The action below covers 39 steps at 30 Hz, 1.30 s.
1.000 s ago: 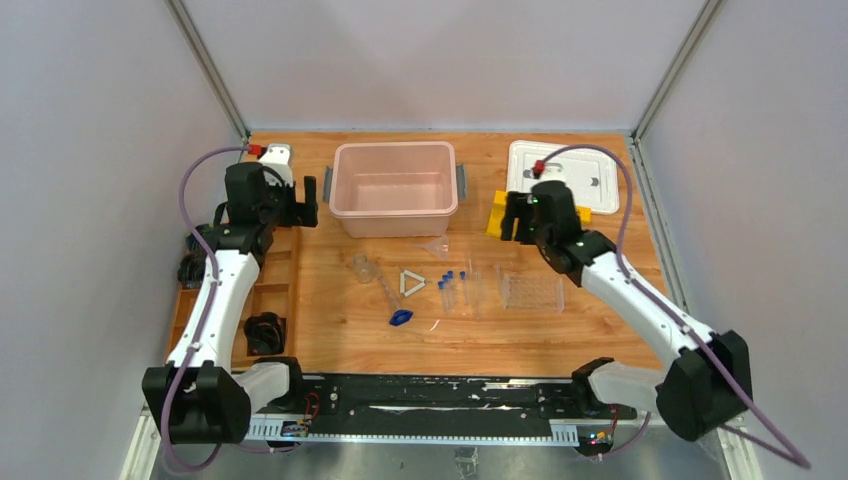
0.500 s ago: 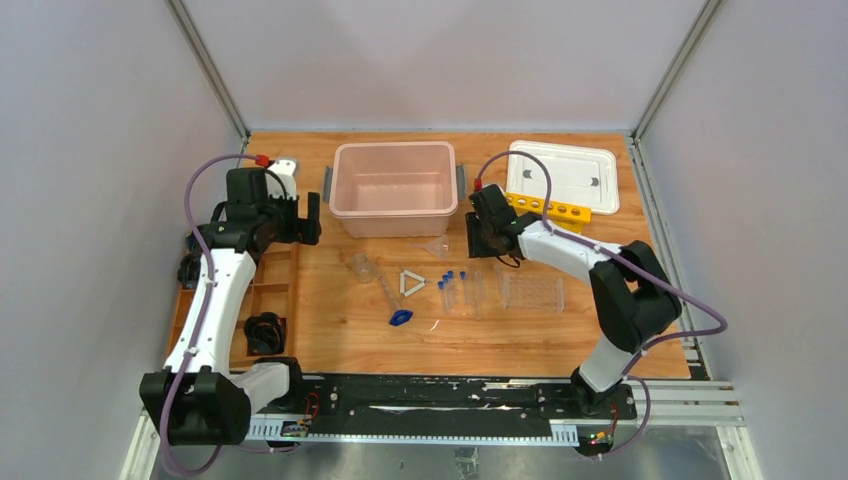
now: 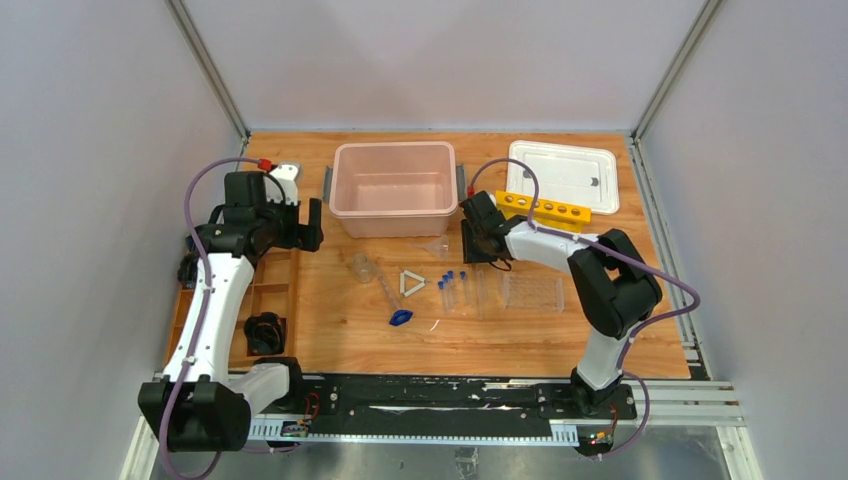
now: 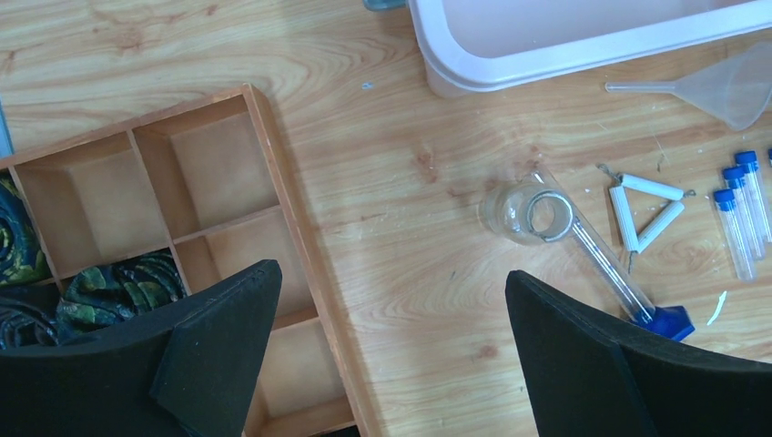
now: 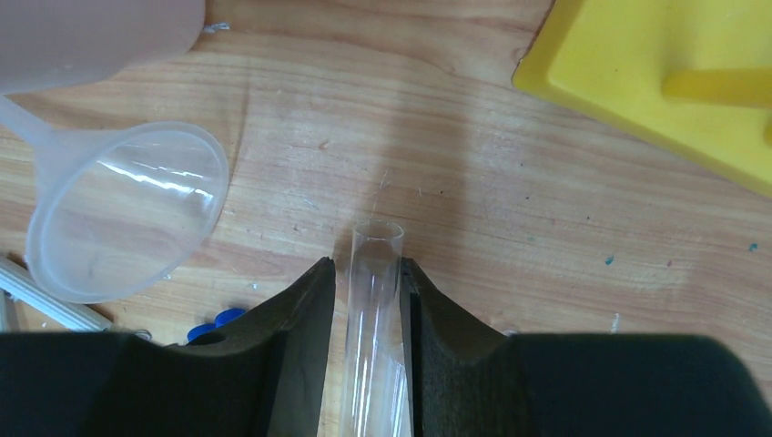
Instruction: Organize the chemistry lab equipment
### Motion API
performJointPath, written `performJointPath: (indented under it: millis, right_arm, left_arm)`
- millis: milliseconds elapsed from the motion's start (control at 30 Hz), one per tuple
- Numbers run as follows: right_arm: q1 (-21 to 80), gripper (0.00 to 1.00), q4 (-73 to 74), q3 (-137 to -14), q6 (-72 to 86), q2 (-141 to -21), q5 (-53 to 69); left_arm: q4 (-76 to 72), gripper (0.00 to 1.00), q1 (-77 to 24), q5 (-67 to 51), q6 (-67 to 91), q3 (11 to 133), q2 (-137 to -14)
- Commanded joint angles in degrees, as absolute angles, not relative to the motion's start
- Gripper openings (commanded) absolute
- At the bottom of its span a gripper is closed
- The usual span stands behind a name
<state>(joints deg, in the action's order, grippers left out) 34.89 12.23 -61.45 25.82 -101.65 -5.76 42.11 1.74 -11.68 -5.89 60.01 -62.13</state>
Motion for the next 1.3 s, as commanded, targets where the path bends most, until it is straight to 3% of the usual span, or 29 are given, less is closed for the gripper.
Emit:
performJointPath:
  millis: [0, 167, 467, 967, 1267]
  right_arm:
    - [35.73, 0.36, 12.18, -62.28, 27.47, -103.19, -7.47]
    - [35.75, 0.29, 12.13, -62.15, 28.61, -104.04, -7.06]
    - [35.68, 0.00, 12.19, -61.27, 33.53, -99.57, -5.67]
    - [42.97, 0.00, 13.38, -56.51, 41.88, -74.60, -10.23]
    - [53.25, 0.00, 9.98, -71.73, 38.48, -75.45, -16.41]
  left_arm:
    - [43.30, 1.00, 1.67, -14.58, -7.33, 61.94, -60.53]
    - [45.32, 1.00, 1.67, -16.63, -8.39, 63.15, -61.50]
    - [48.17, 1.00, 1.67, -20.93, -8.89, 66.28, -62.41]
    - [51.44, 1.00, 1.43, -35.62, -7.58, 69.03, -61.40]
    - [51.42, 0.94, -7.29, -46.25, -1.95, 75.70, -64.93]
